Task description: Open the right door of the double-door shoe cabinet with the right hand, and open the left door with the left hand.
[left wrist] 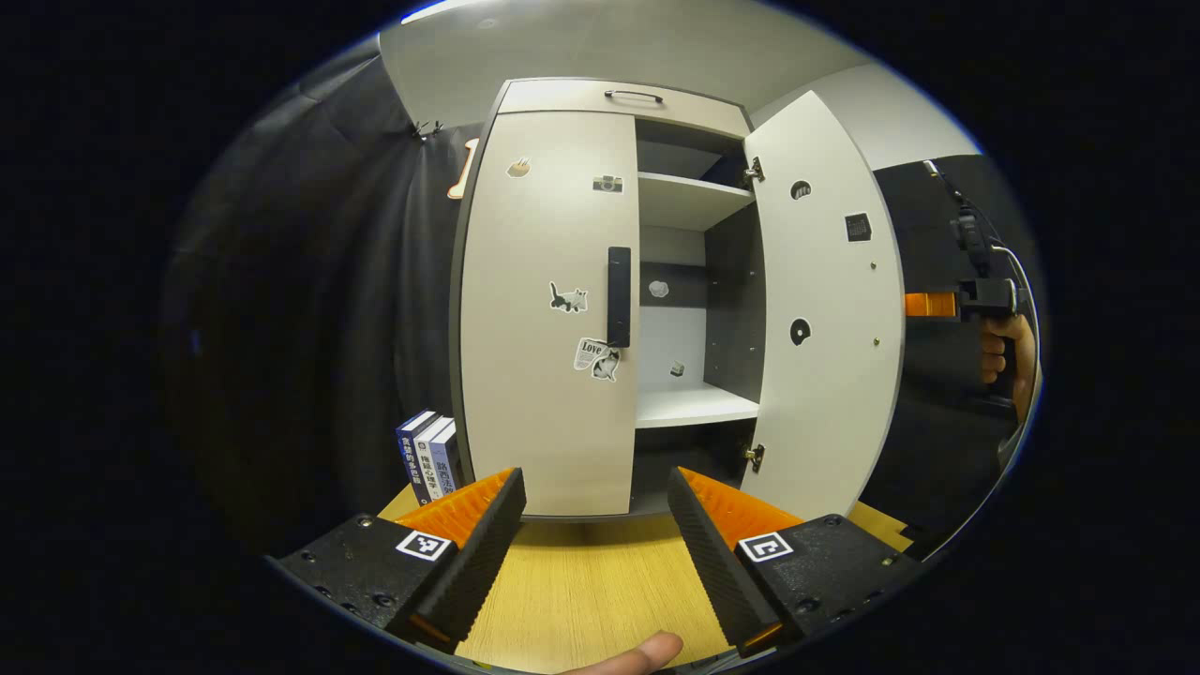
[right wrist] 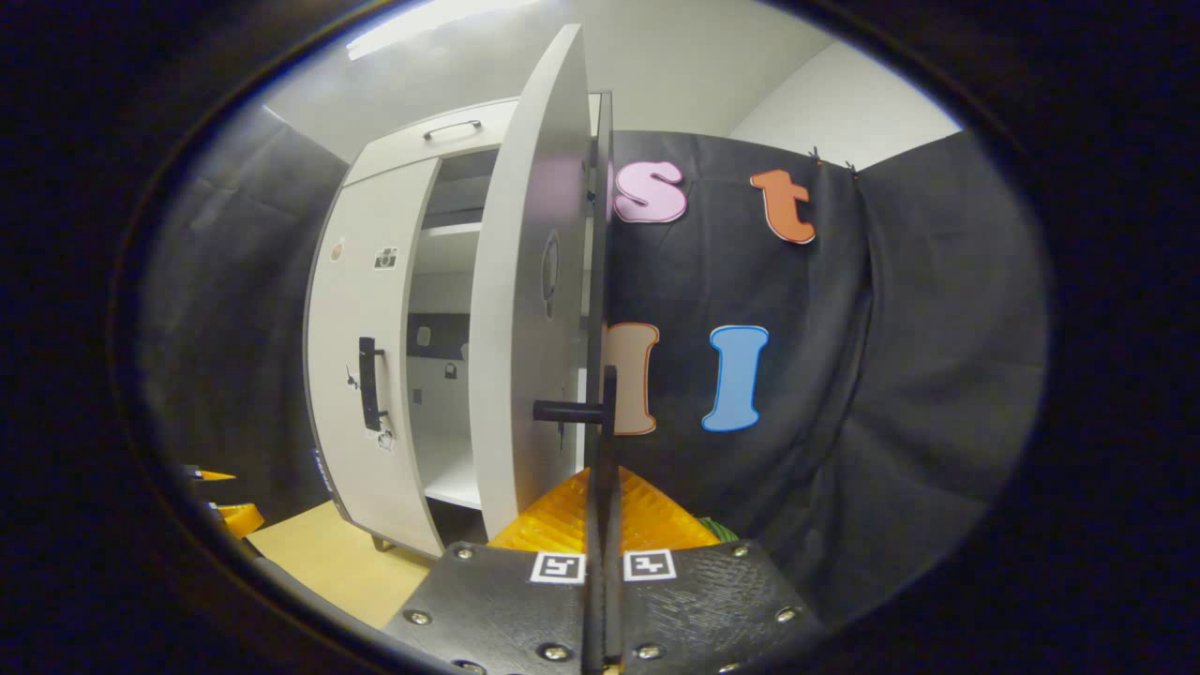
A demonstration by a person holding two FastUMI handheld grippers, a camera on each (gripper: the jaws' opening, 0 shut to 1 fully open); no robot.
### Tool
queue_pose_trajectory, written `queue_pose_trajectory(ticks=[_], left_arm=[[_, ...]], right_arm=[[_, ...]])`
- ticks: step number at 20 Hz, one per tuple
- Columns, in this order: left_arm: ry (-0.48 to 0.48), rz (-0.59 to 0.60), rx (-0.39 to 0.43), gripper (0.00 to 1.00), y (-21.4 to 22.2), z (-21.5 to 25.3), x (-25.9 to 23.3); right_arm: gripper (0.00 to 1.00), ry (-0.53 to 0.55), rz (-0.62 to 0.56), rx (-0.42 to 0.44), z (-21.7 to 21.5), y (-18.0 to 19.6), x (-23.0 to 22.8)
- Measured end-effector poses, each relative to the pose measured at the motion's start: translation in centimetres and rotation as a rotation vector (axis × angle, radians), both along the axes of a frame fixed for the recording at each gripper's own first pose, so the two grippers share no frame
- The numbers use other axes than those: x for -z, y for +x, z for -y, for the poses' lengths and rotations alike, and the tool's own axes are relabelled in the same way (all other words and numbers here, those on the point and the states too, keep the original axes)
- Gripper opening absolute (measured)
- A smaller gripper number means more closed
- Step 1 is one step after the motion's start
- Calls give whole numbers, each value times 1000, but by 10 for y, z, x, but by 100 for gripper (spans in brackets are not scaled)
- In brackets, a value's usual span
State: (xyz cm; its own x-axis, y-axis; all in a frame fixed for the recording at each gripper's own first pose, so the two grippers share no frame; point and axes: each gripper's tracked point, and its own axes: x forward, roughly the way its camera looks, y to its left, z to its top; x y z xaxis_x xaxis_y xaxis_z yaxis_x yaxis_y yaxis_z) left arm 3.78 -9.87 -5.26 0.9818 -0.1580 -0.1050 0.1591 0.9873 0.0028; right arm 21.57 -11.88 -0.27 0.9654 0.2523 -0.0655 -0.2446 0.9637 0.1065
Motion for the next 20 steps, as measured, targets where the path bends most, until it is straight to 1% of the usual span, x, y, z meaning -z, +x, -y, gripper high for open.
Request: queue_pose_trajectory(ticks=[2,3,4,5,6,8,9,10,12,13,15,16,17,18,19,20], left_arm=[[8,5,-2,92,1,-3,-2],[14,14,-3,96,8,-8,-5],[18,19,-4,95,14,-10,-6],[20,19,-10,96,19,-13,-8],[22,21,-12,96,23,-15,-9],[26,12,-7,96,33,-16,-9],[24,14,1,92,38,-14,-10],[22,18,2,96,43,-15,-12],[12,24,0,96,55,-15,-16],[3,18,-2,96,62,-15,-17],[-3,25,-6,96,75,-13,-24],[-2,34,-5,96,83,-11,-29],[3,44,6,96,92,-7,-33],[3,50,20,96,101,-2,-37],[-2,49,30,96,109,2,-40],[-1,51,38,96,118,5,-44]], right_arm=[[1,25,0,3,3,-3,1],[2,36,14,0,4,-8,2],[3,35,30,-10,4,-17,3],[1,33,36,-14,6,-26,5],[1,32,54,-4,12,-33,4],[6,37,81,22,21,-51,3],[7,54,93,32,24,-61,2],[23,71,99,39,27,-71,1],[53,91,96,57,30,-94,7],[71,89,92,78,33,-101,10],[91,83,100,100,34,-114,13],[97,76,98,110,34,-129,16],[99,82,101,115,32,-135,21],[97,87,100,110,27,-141,23],[99,89,92,105,22,-148,28],[99,92,83,106,20,-153,34]])
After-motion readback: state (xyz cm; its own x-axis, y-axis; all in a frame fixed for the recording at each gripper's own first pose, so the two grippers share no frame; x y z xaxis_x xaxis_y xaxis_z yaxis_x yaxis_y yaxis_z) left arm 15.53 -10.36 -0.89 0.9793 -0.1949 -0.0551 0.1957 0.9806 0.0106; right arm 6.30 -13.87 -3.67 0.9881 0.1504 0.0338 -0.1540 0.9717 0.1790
